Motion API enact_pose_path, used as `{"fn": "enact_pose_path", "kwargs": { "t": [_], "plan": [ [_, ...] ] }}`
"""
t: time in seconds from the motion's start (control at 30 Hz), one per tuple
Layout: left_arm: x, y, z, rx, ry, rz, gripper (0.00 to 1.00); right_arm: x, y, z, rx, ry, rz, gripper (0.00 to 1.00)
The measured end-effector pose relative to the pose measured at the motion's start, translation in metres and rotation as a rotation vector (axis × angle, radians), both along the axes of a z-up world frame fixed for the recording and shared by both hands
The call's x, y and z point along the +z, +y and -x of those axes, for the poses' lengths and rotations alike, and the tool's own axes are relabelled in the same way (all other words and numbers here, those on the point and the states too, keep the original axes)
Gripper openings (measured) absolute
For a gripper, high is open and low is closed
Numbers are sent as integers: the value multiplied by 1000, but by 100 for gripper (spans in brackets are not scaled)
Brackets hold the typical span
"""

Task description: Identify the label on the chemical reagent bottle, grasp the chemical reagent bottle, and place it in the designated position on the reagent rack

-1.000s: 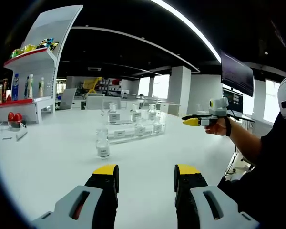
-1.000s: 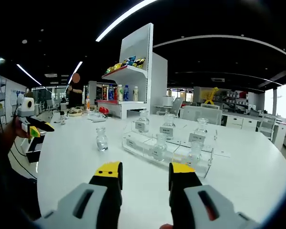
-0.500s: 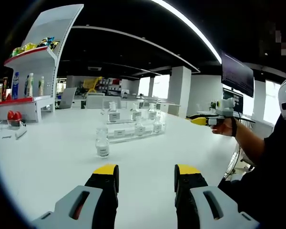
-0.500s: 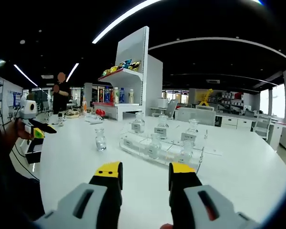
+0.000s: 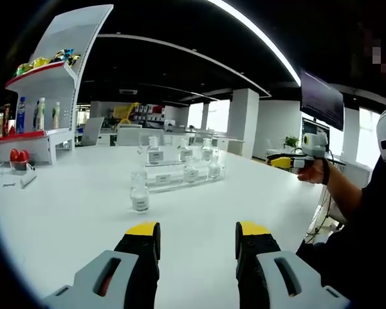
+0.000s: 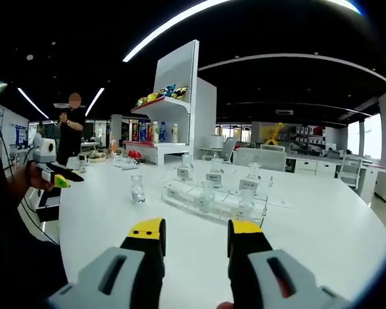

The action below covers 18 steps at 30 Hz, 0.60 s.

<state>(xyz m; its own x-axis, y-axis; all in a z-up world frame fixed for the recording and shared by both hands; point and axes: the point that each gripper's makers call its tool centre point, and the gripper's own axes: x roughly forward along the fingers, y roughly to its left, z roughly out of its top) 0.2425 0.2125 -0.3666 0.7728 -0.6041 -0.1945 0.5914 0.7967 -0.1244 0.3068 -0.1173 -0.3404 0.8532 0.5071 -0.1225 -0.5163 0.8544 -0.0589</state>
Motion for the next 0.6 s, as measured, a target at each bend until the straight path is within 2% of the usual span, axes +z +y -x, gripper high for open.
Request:
{"fn": "enact_pose_path", "kwargs": {
  "t": [0.6],
  "plan": [
    [-3,-2,-15,4,1,-4,48,-14,-14,34,-14,31,19,38]
  ]
}}
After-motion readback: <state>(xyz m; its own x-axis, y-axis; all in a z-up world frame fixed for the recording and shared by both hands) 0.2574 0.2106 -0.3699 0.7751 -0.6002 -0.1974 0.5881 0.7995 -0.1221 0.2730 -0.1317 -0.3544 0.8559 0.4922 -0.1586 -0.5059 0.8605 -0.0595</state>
